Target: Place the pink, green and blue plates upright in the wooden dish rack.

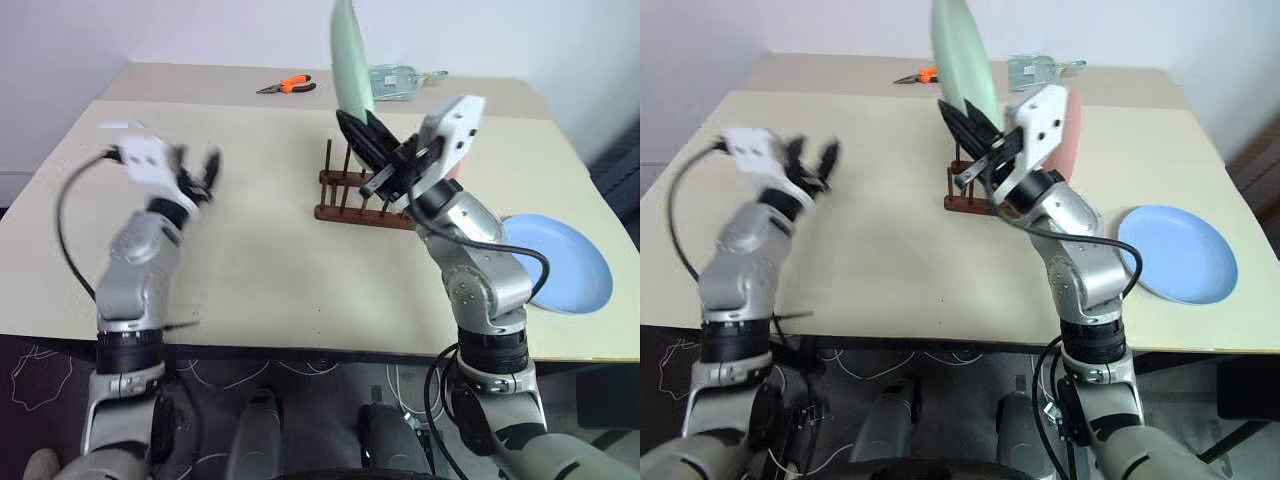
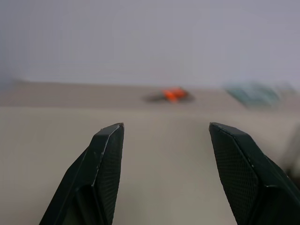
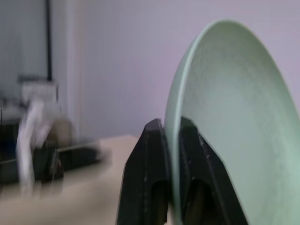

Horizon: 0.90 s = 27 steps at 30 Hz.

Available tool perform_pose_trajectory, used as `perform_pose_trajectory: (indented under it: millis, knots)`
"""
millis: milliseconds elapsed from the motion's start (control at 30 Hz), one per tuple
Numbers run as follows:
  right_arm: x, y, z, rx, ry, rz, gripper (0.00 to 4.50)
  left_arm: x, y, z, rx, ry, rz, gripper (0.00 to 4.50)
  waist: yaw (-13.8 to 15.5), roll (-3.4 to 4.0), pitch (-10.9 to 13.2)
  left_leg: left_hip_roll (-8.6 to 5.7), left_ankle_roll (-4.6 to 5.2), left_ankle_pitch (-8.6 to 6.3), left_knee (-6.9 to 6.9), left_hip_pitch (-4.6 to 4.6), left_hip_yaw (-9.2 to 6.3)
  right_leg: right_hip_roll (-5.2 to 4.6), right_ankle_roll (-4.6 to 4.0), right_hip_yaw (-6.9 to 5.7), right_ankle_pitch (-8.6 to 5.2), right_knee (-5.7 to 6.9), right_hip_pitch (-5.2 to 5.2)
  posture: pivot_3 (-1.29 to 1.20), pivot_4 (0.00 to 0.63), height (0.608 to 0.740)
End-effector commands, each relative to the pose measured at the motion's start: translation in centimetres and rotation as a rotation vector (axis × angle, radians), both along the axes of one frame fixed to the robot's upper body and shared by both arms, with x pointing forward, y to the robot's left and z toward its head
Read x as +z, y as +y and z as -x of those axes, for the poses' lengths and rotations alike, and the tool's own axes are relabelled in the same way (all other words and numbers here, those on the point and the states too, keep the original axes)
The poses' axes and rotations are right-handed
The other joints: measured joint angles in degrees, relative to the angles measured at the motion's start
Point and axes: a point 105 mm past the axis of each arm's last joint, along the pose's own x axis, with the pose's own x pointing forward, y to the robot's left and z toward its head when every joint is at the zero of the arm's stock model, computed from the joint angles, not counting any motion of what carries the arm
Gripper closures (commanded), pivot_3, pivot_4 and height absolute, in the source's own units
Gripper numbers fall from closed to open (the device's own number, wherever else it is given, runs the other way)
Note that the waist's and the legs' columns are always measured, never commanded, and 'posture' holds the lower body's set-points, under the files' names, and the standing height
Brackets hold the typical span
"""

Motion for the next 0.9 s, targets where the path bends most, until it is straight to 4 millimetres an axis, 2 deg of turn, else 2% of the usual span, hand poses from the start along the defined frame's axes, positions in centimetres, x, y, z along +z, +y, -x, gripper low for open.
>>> perform_pose_trajectory:
  millis: [33,167,267,467,633,733,900]
  knots:
    - [1.2,-1.3,0.2,-0.004,0.065,-0.131,4.5,-0.5,-5.1,2.8,-0.297,-0.022,-0.06,1.56,0.0,0.12,0.0,0.0,0.0,0.0,0.0,0.0,0.01,0.0,-0.02,0.0,-0.01,0.02,0.0,0.0,0.15,0.74]
    - [1.1,-1.6,-0.2,-0.001,0.128,-0.173,4.5,-2.1,-7.3,4.6,-0.438,0.025,-0.116,1.56,-0.5,0.16,0.0,0.04,0.02,0.01,-0.04,-0.01,0.01,0.01,-0.02,0.01,-0.01,0.07,-0.13,0.0,0.15,0.74]
    - [0.9,-1.8,-0.6,-0.005,0.166,-0.201,4.5,-3.0,-8.2,5.2,-0.482,0.063,-0.123,1.56,-1.0,0.3,0.0,0.03,0.04,0.01,-0.04,-0.01,0.02,0.01,0.0,0.04,-0.01,0.04,-0.1,0.0,0.15,0.74]
    - [0.7,-2.1,-1.6,-0.025,0.205,-0.205,4.5,-3.1,-9.2,6.0,-0.526,0.073,-0.117,1.56,-1.2,0.3,0.0,0.03,0.05,0.02,-0.03,-0.01,0.01,0.01,0.0,0.04,-0.02,0.05,-0.11,0.0,0.15,0.74]
    - [0.5,-1.8,-4.1,0.007,0.339,-0.245,4.5,-3.3,-10.0,6.1,-0.546,0.073,-0.127,1.56,-1.3,0.33,0.0,0.03,0.07,0.03,-0.02,-0.01,0.01,0.01,0.0,0.05,-0.02,0.06,-0.11,0.0,0.15,0.74]
    - [1.0,-1.9,-5.1,-0.006,0.353,-0.24,3.4,-3.4,-10.3,6.1,-0.552,0.071,-0.133,1.51,-1.3,0.34,0.0,0.03,0.07,0.03,-0.03,-0.01,0.01,0.01,0.0,0.05,-0.02,0.06,-0.12,0.0,0.15,0.74]
    - [1.9,-2.2,-5.3,-0.156,0.177,-0.018,1.06,-3.3,-10.4,6.2,-0.549,0.066,-0.128,1.51,-1.2,0.36,0.0,0.01,0.08,0.02,-0.03,-0.06,0.01,0.01,0.01,0.05,-0.03,0.03,-0.14,0.0,0.15,0.74]
